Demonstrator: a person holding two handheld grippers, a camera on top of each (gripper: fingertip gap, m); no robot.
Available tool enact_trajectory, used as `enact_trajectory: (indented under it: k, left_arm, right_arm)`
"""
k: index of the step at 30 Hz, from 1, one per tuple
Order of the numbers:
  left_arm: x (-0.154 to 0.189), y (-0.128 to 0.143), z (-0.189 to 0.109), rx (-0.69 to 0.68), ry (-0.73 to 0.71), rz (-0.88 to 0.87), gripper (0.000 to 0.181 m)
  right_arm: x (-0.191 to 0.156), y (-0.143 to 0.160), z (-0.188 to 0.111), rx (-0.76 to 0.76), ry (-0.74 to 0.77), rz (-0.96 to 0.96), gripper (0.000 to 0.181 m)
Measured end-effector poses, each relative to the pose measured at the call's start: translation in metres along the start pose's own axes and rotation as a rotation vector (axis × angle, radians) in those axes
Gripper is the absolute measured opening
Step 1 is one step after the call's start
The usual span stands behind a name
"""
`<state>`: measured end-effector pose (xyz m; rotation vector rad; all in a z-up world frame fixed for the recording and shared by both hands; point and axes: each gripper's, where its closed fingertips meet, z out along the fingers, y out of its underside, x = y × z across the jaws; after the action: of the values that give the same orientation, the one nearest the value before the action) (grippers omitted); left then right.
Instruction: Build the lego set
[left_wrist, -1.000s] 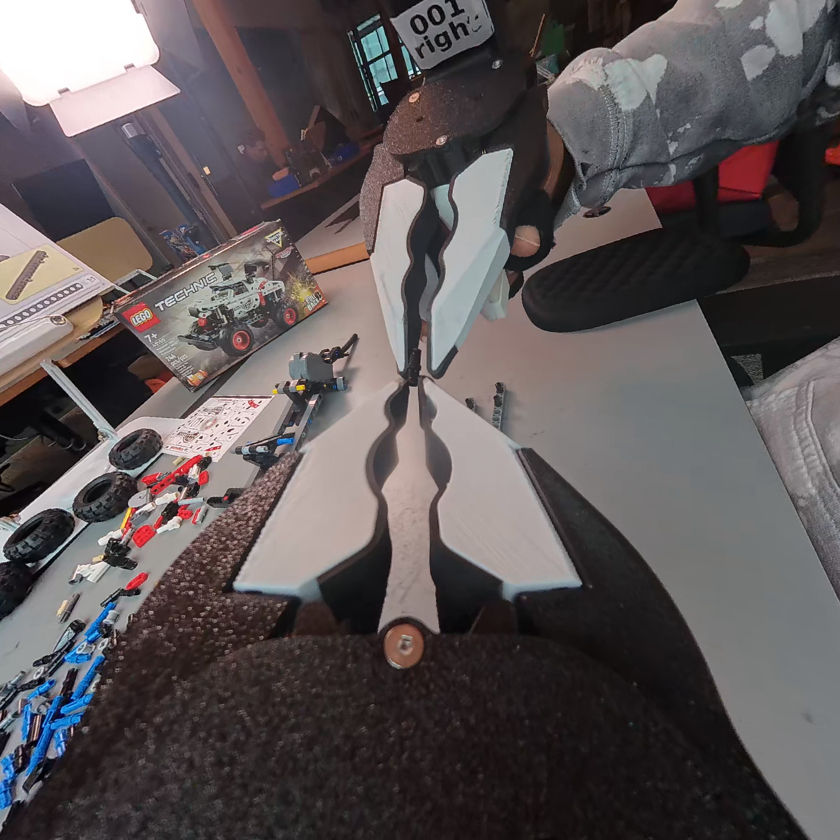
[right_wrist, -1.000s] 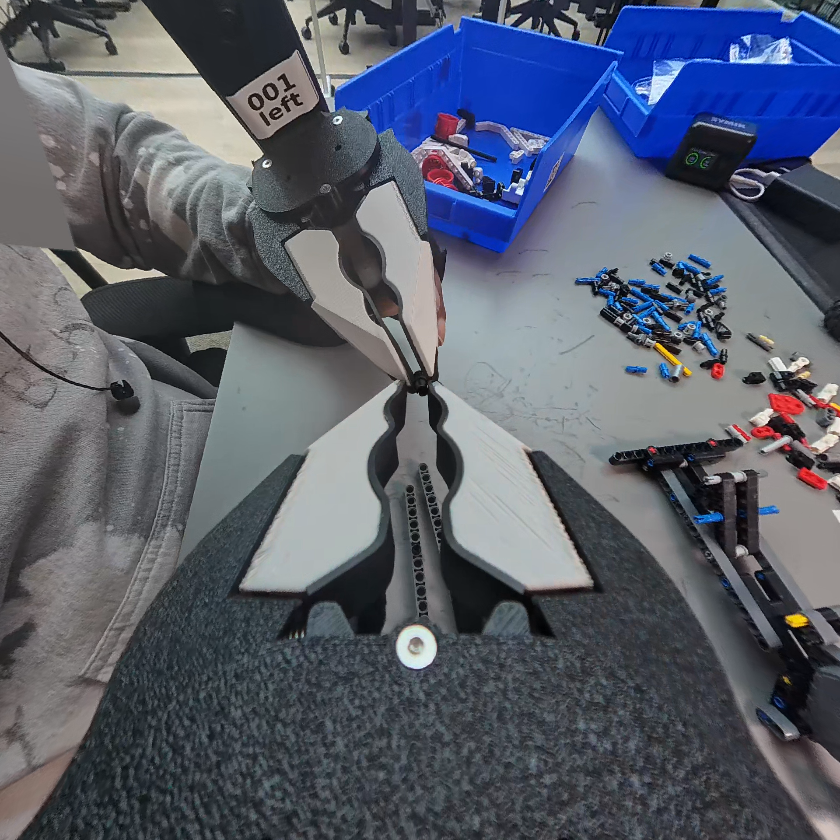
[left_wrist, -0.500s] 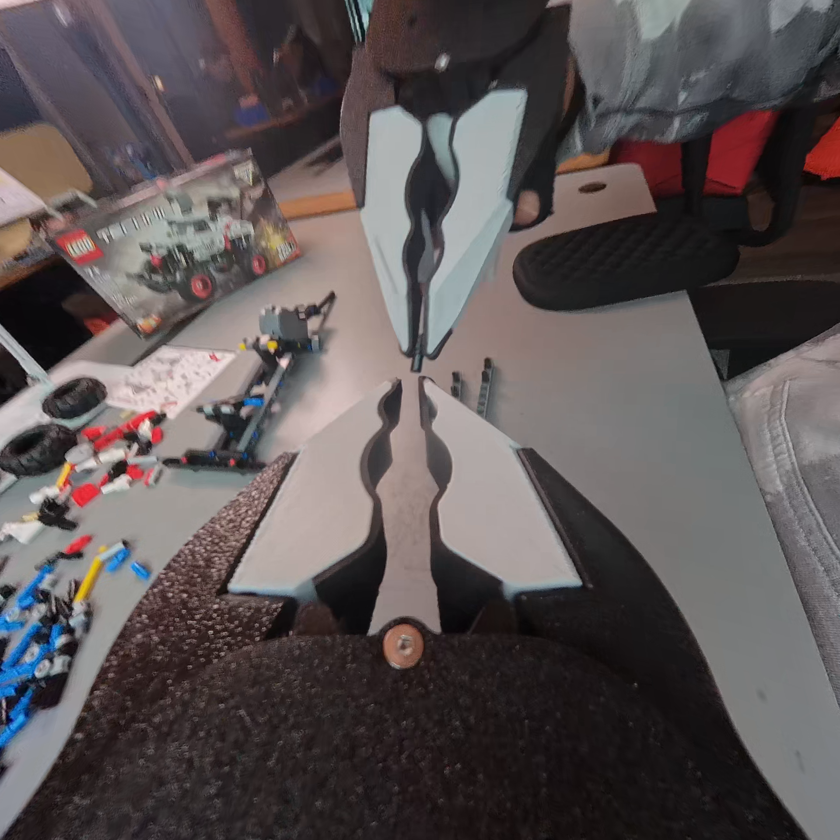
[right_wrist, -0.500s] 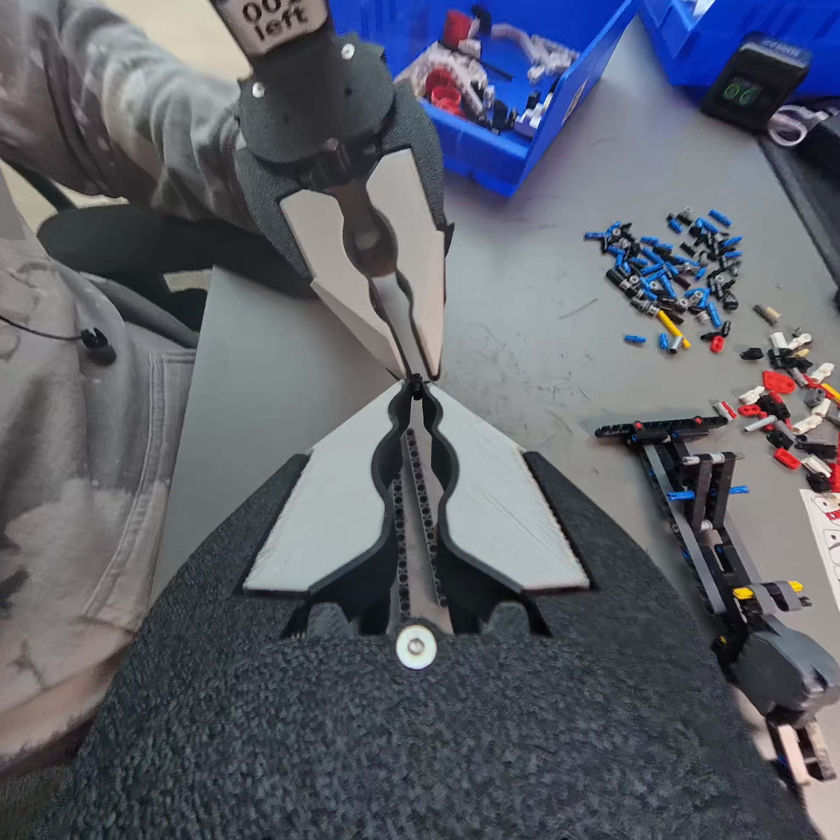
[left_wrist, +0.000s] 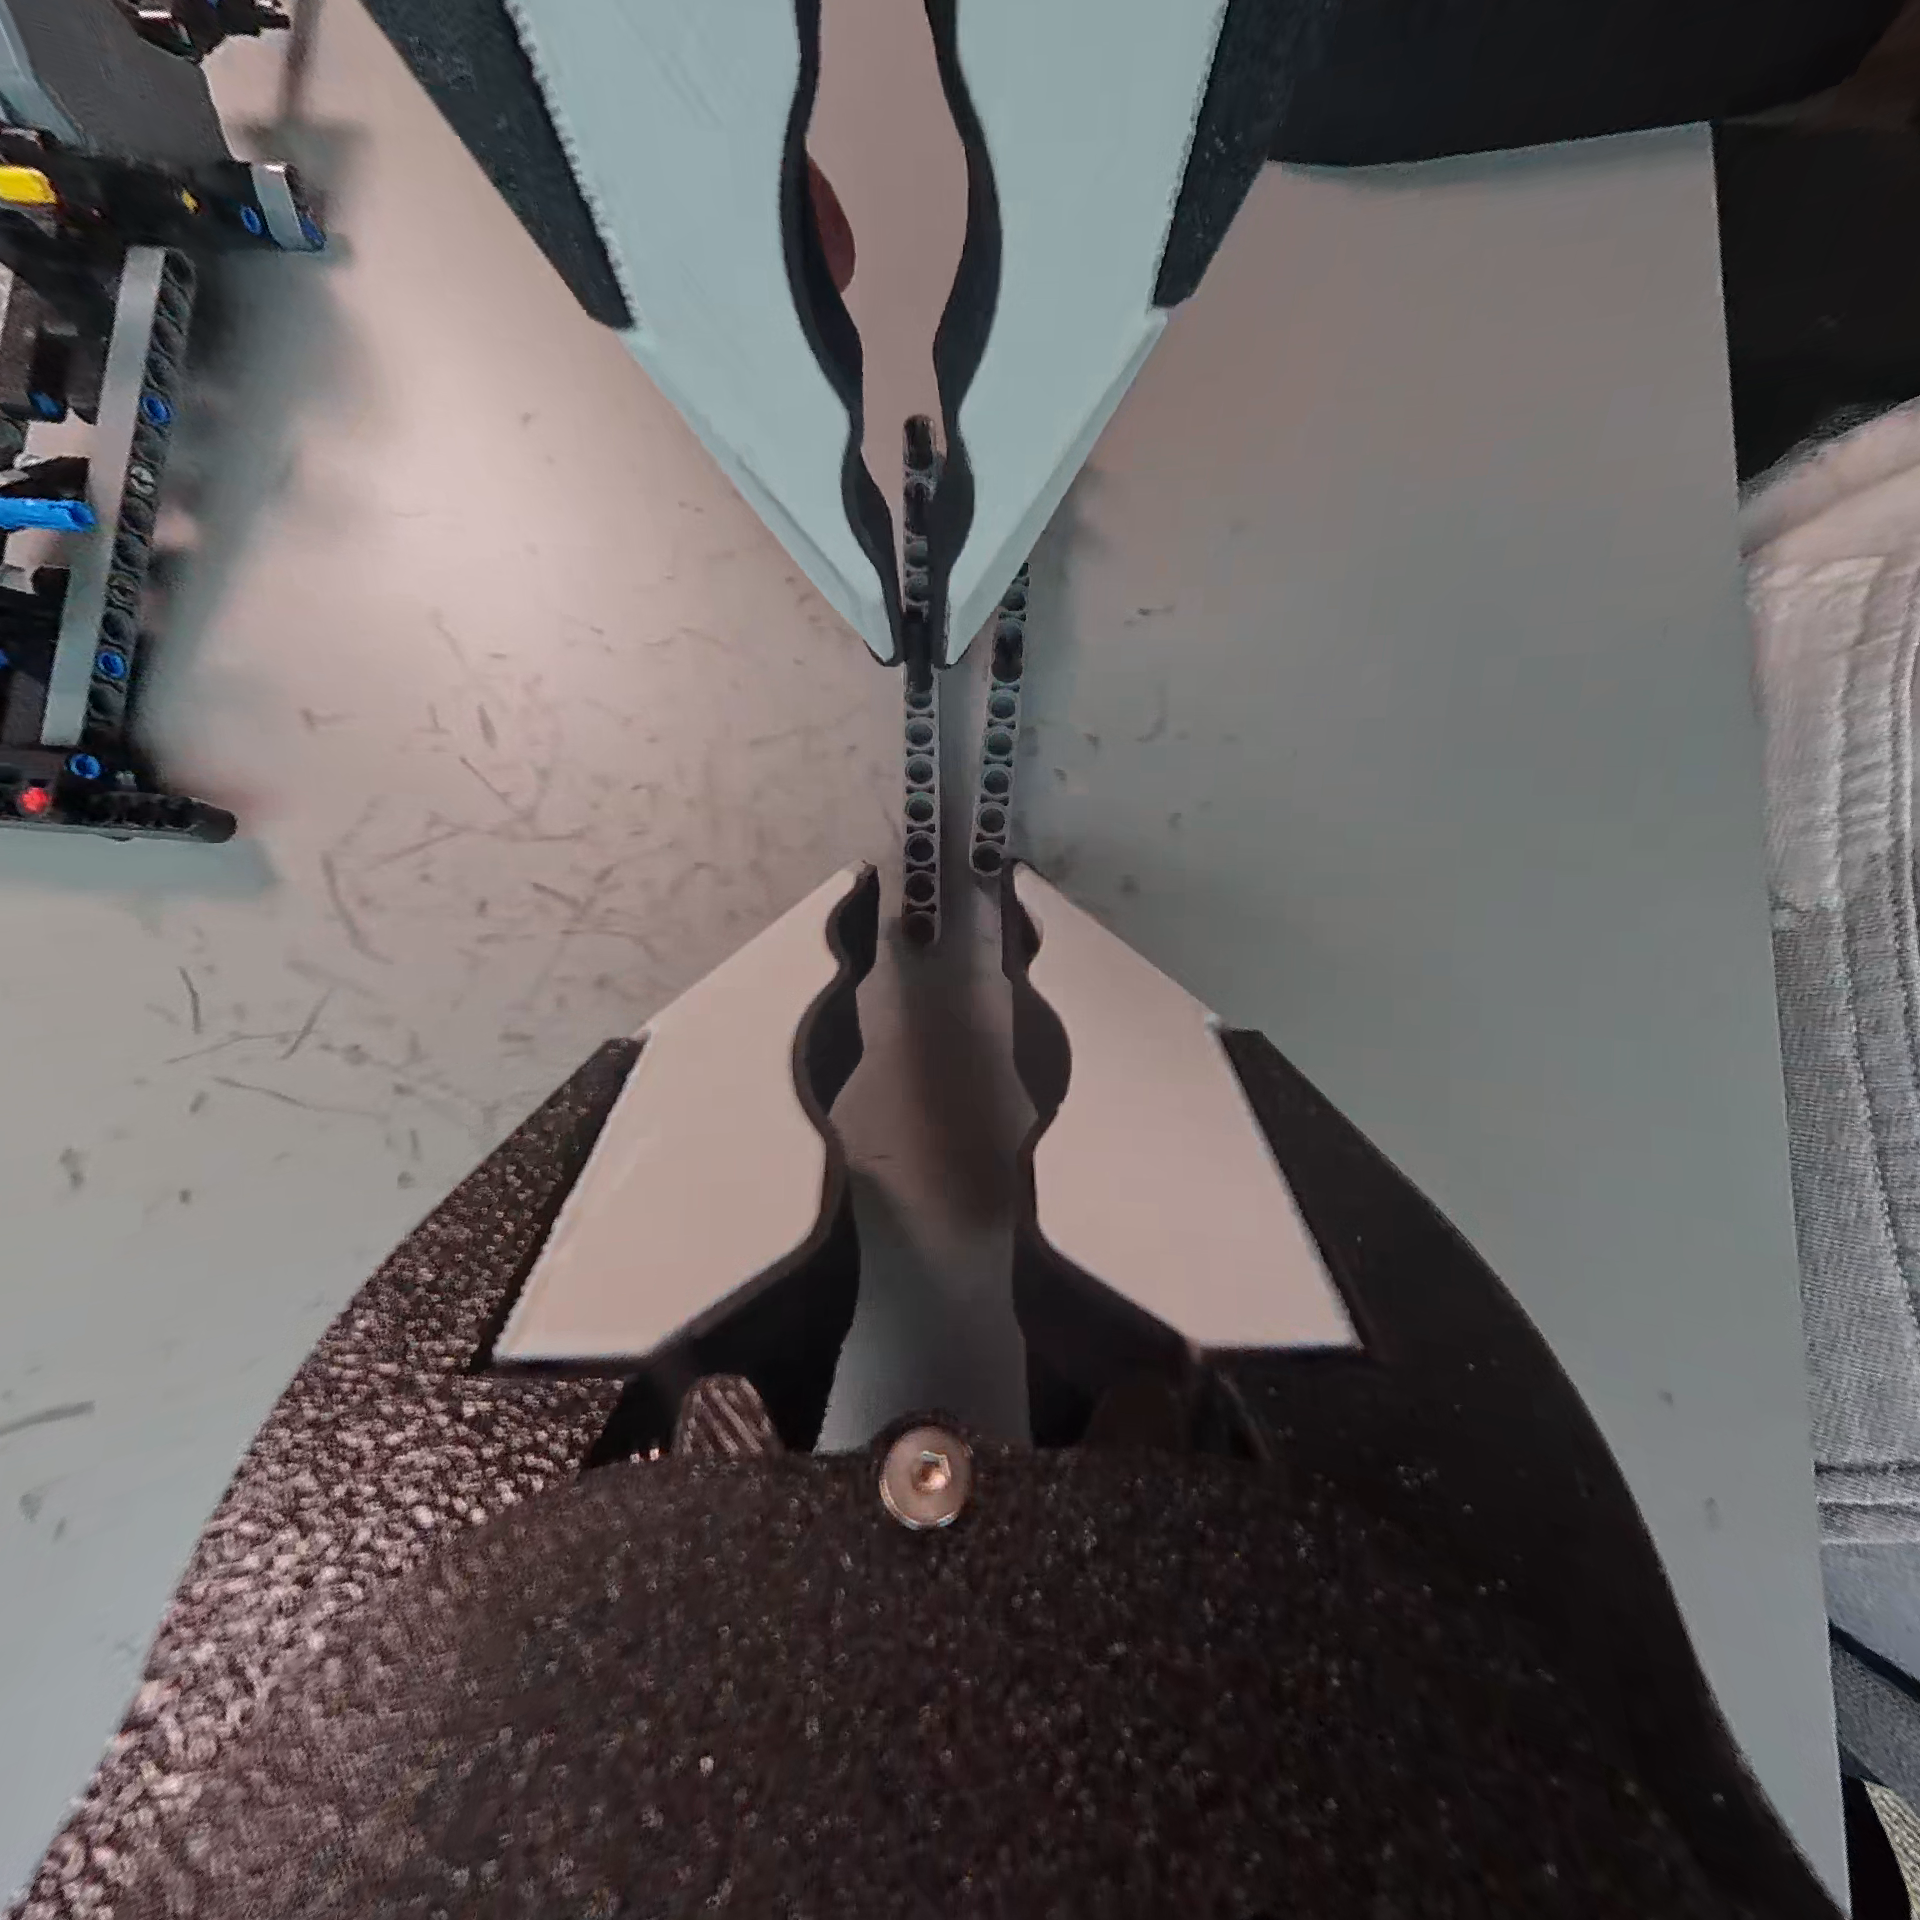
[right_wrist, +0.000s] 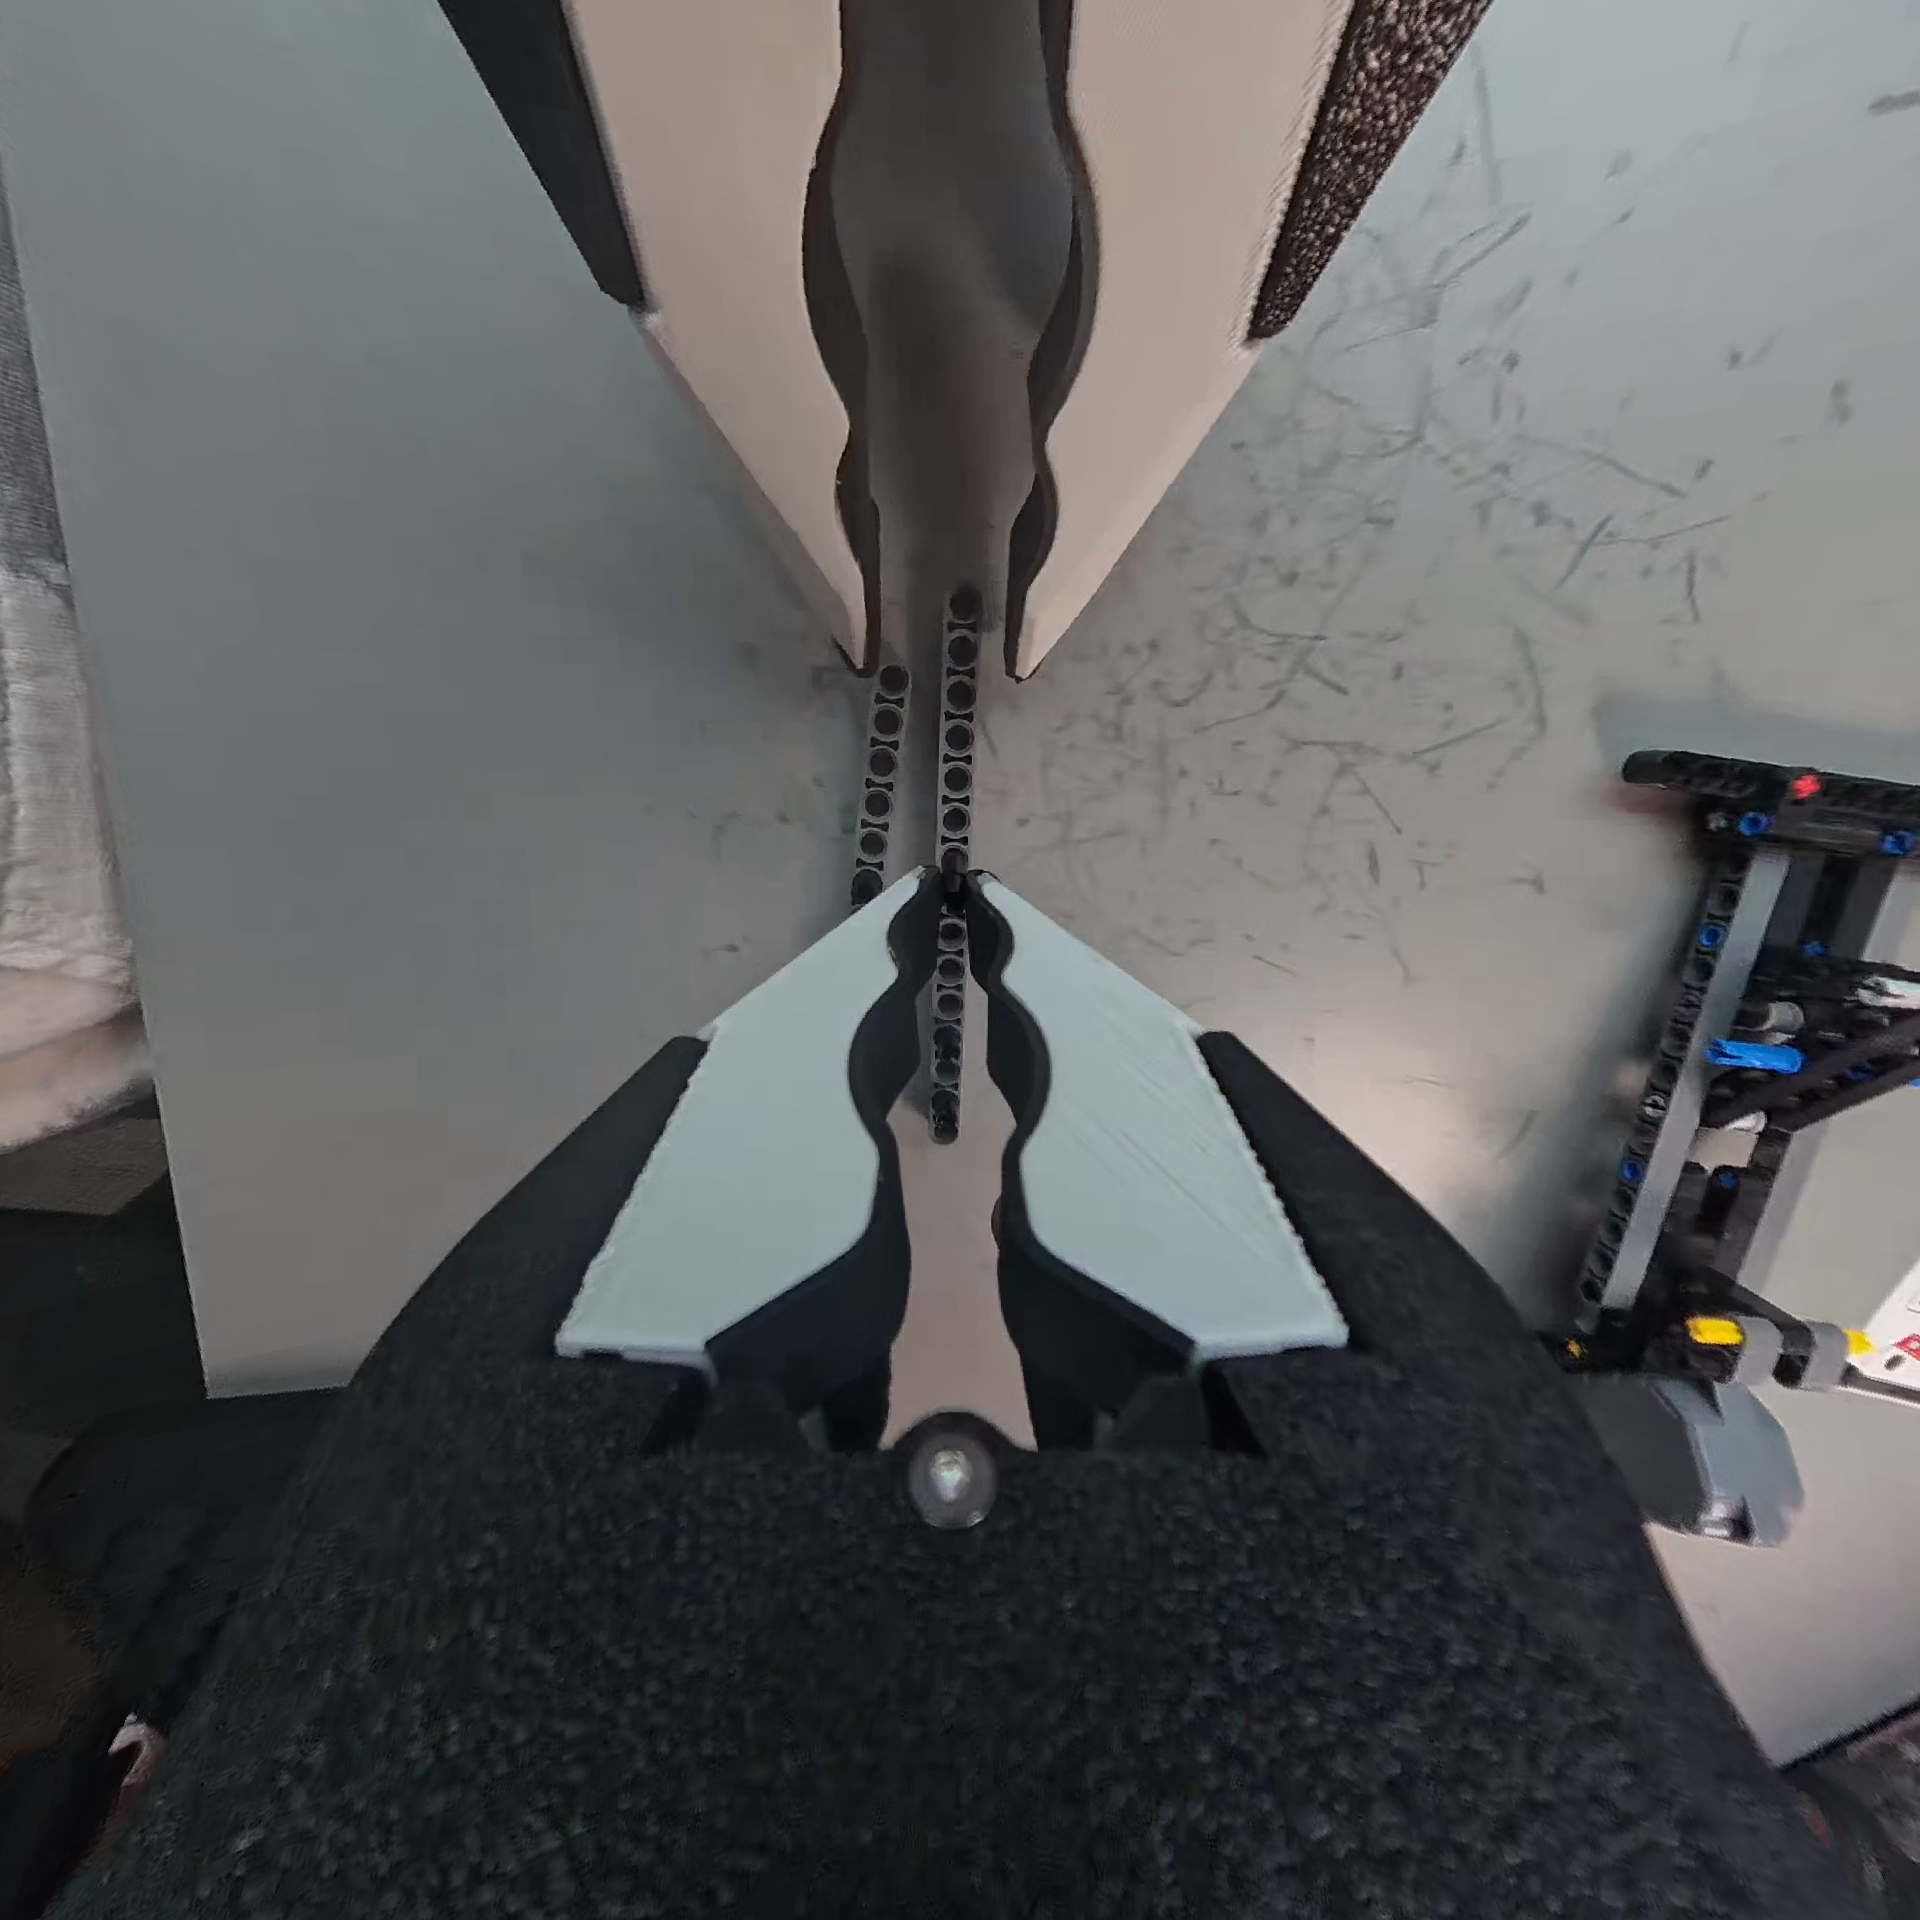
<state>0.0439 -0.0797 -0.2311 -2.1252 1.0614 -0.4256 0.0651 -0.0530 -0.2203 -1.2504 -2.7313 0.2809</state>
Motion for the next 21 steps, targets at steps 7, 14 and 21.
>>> enact_trajectory:
  k: [7, 14, 21]
  left_arm:
    - [-0.002, 0.008, 0.0, -0.031, -0.01, 0.027, 0.022]
    - [-0.003, 0.011, -0.003, -0.035, -0.011, 0.033, 0.016]
    - [-0.003, 0.011, -0.003, -0.034, -0.014, 0.042, 0.016]
  right_arm:
    - [0.0, 0.0, 0.005, -0.025, -0.019, 0.009, 0.004]
    - [0.0, -0.031, 0.0, 0.126, -0.038, 0.039, 0.004]
    - [0.003, -0.044, 0.011, 0.173, -0.044, 0.047, 0.005]
